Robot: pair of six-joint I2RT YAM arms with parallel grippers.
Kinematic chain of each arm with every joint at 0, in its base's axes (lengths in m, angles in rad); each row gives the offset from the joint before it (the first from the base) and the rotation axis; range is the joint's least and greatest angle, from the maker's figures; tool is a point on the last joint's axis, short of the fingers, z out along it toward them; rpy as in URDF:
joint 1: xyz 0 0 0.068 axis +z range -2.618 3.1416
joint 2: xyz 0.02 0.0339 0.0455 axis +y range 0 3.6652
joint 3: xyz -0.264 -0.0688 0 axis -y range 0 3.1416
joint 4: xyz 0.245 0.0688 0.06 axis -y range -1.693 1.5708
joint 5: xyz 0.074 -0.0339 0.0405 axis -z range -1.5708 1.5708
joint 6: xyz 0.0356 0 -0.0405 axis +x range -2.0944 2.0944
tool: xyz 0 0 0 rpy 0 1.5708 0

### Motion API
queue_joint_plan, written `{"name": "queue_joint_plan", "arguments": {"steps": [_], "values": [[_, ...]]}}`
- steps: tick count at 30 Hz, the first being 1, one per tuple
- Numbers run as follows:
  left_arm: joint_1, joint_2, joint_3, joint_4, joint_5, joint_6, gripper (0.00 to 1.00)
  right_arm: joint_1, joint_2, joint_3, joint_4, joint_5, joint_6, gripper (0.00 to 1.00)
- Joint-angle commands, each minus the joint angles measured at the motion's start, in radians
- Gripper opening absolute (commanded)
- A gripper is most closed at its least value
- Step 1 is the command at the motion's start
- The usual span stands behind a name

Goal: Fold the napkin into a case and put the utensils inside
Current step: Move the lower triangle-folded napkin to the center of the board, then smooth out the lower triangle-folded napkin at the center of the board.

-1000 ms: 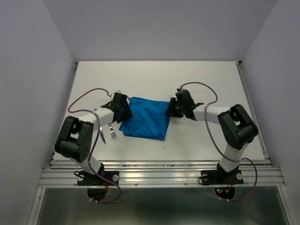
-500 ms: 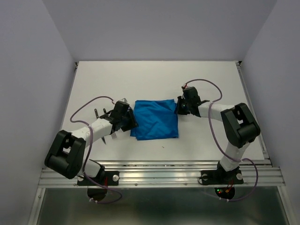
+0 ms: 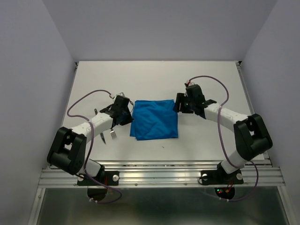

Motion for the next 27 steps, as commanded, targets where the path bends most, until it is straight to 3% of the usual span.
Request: {"name": "queue_joint_plan", "arguments": {"steps": [1, 7, 11, 20, 27], "values": [[0.014, 0.011, 0.001, -0.019, 0.006, 0.0, 0.03, 0.103, -0.136, -0.011, -0.059, 0.121, 0.017, 0.61], [0.016, 0.023, -0.063, 0.027, 0.119, -0.006, 0.0, 0.388, -0.154, 0.024, -0.067, 0.299, 0.05, 0.57], [0.017, 0.049, -0.082, 0.043, 0.139, -0.009, 0.0, 0.497, -0.073, 0.066, -0.048, 0.331, 0.07, 0.56], [0.016, 0.087, -0.116, 0.067, 0.15, -0.018, 0.0, 0.666, 0.113, 0.142, -0.001, 0.328, 0.037, 0.54], [0.017, 0.078, -0.131, 0.073, 0.158, -0.024, 0.0, 0.698, 0.181, 0.201, 0.002, 0.336, 0.013, 0.54]]}}
